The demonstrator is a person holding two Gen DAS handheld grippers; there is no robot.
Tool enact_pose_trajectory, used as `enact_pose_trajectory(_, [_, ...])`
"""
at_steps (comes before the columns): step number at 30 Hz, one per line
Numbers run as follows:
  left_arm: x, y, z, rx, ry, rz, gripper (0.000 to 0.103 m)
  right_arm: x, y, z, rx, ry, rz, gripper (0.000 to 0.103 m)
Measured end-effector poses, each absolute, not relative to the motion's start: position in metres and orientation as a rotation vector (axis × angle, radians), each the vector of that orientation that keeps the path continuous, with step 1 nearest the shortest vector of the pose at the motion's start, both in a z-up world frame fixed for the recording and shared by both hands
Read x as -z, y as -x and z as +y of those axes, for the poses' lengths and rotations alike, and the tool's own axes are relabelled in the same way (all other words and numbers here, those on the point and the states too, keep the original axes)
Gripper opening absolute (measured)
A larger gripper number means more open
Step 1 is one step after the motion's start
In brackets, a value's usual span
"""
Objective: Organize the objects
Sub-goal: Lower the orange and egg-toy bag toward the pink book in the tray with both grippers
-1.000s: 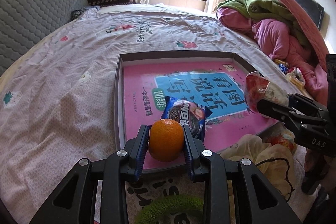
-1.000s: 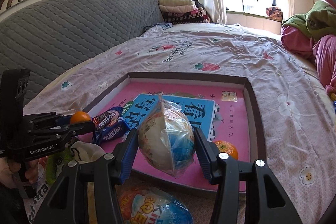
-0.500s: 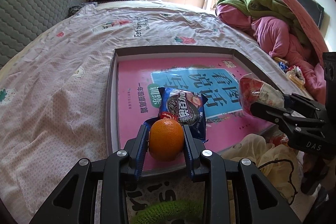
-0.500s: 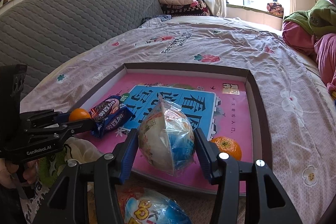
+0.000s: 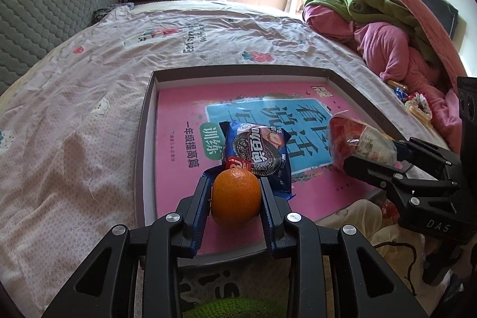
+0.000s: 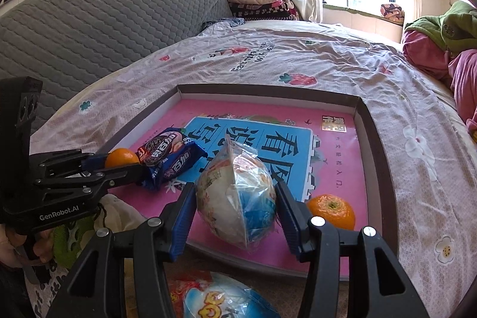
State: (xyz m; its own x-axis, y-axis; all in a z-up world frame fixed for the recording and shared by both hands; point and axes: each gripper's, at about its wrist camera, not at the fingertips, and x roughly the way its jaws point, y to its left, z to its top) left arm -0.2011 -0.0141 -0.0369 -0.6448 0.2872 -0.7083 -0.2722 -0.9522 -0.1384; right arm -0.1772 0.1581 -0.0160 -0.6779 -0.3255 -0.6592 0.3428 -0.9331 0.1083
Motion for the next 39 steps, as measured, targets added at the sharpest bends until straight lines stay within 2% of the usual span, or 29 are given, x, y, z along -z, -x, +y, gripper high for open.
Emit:
enact_pose_trajectory(24, [0.0373, 0.1979, -0.0136, -2.593, 1.139, -0.042, 0.032, 0.0173, 0.1756, 0.1578, 2.590, -1.034, 0.035, 0.054])
enact_pose_trajectory(39, [0.0382, 0.1970, -0.0192, -2.593, 1.148, -0.063, 0.032, 0.0115, 0.1702, 0.1600, 2.619, -1.006, 0.050, 0.058])
